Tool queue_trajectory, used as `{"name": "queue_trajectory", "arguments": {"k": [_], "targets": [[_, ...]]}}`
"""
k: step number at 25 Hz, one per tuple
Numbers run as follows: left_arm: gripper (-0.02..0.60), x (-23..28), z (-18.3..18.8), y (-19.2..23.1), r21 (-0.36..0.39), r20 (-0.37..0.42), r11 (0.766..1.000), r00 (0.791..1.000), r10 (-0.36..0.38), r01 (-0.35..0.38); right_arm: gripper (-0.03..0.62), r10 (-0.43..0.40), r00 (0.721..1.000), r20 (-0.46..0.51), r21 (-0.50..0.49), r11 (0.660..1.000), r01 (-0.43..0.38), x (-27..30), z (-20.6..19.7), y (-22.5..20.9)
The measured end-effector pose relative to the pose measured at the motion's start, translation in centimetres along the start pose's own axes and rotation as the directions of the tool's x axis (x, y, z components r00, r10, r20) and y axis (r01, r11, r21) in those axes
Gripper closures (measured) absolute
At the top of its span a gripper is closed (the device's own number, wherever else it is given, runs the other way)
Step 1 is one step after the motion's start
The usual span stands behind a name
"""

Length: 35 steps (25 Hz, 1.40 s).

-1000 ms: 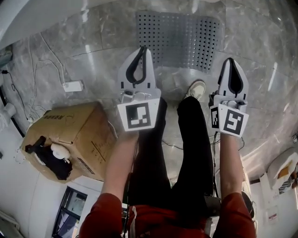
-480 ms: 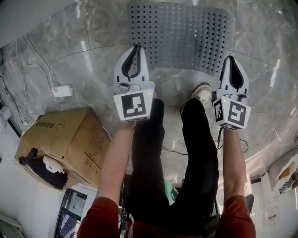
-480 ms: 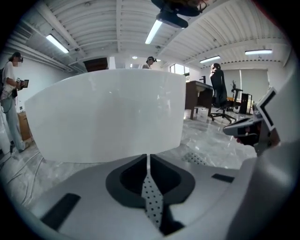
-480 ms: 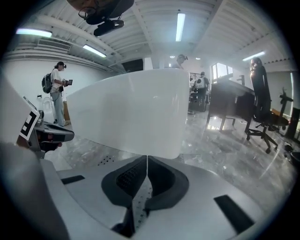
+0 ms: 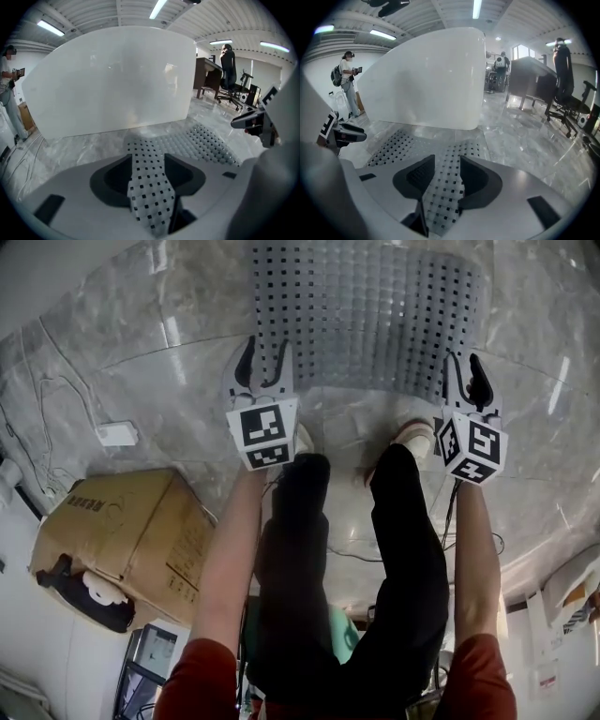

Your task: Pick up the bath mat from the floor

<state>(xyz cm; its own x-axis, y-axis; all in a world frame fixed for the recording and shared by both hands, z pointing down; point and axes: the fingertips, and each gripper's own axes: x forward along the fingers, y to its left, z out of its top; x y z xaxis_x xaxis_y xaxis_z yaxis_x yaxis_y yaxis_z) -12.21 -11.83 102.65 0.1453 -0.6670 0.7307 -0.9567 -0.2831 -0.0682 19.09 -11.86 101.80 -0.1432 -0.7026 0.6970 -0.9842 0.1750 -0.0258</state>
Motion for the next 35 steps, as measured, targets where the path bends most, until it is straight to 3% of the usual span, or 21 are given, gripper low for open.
{"name": "queue_trajectory", "arguments": {"k": [3, 8, 18, 24, 28, 31, 35], "targets": [[0.325, 2.4, -2.7, 0.3, -0.033, -0.089, 0.999, 0.996, -0.012, 0.009, 0.359, -0.018, 0.997, -0.077, 0.010, 1.000, 0.019, 2.1, -2.7, -1.2], [0.248, 5.8, -6.1, 1.5, -0.106, -0.187, 0.994, 0.982, 0.009, -0.029, 0.300, -0.038, 0.979, -0.201, 0.045, 0.998, 0.048, 5.3, -6.8, -3.0], [0.224, 9.7, -11.6, 2.2, -0.156, -0.330, 0.987, 0.944, -0.007, -0.047, 0.255, -0.042, 0.945, -0.325, 0.066, 0.996, 0.067, 9.0, -12.1, -5.1], [0.224, 10.4, -12.3, 2.3, -0.157, -0.350, 0.987, 0.937, -0.014, -0.044, 0.253, -0.032, 0.931, -0.363, 0.108, 0.991, 0.076, 10.0, -13.6, -5.6], [0.224, 10.3, -12.1, 2.5, -0.164, -0.346, 0.985, 0.938, -0.011, -0.049, 0.259, -0.042, 0.936, -0.349, 0.101, 0.991, 0.082, 10.0, -13.3, -5.7], [0.278, 10.0, -12.0, 2.7, -0.179, -0.360, 0.982, 0.933, -0.011, -0.057, 0.318, -0.032, 0.940, -0.341, 0.109, 0.991, 0.074, 9.7, -13.0, -5.2], [0.304, 9.4, -11.5, 2.3, -0.190, -0.386, 0.980, 0.923, -0.018, -0.060, 0.387, -0.023, 0.946, -0.324, 0.118, 0.991, 0.065, 9.1, -12.2, -4.1]]}}
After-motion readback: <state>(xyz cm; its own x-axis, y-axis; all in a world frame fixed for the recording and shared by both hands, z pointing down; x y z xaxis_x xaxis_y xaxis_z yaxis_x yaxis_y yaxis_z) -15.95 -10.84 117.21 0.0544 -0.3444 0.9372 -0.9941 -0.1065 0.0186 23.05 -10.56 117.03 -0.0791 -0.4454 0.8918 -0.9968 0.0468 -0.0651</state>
